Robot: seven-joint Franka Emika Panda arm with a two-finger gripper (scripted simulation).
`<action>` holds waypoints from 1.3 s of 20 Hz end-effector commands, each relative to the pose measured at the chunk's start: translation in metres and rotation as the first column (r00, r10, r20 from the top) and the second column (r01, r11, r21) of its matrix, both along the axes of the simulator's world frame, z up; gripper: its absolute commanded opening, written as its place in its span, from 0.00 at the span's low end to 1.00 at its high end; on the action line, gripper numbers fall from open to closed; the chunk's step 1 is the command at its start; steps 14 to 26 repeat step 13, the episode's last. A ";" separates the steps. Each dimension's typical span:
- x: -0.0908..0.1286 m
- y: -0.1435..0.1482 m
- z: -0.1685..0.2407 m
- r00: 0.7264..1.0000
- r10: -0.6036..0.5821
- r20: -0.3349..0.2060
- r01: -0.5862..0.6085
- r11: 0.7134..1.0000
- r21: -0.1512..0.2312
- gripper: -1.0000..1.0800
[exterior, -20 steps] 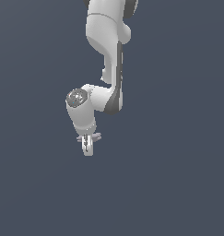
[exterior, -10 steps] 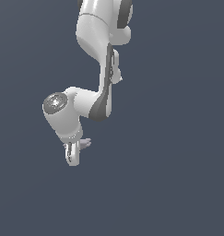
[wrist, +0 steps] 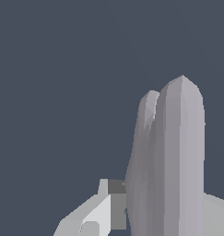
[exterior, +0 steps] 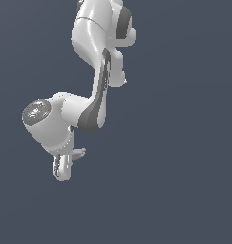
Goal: Pick up the object and move it to a goal position.
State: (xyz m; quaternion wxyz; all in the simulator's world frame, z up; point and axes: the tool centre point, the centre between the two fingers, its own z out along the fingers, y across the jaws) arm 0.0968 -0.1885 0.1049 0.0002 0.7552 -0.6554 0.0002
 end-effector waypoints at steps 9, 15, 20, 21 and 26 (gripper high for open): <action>0.016 -0.014 0.007 1.000 0.000 0.000 0.000 1.000 0.001 0.00; 0.017 -0.015 0.007 1.000 0.000 0.000 0.000 1.000 0.001 0.00; 0.017 -0.015 0.007 1.000 0.000 0.000 0.000 1.000 0.001 0.00; 0.017 -0.015 0.007 1.000 0.000 0.000 0.000 1.000 0.001 0.00; 0.017 -0.015 0.007 1.000 0.000 0.000 0.000 1.000 0.001 0.00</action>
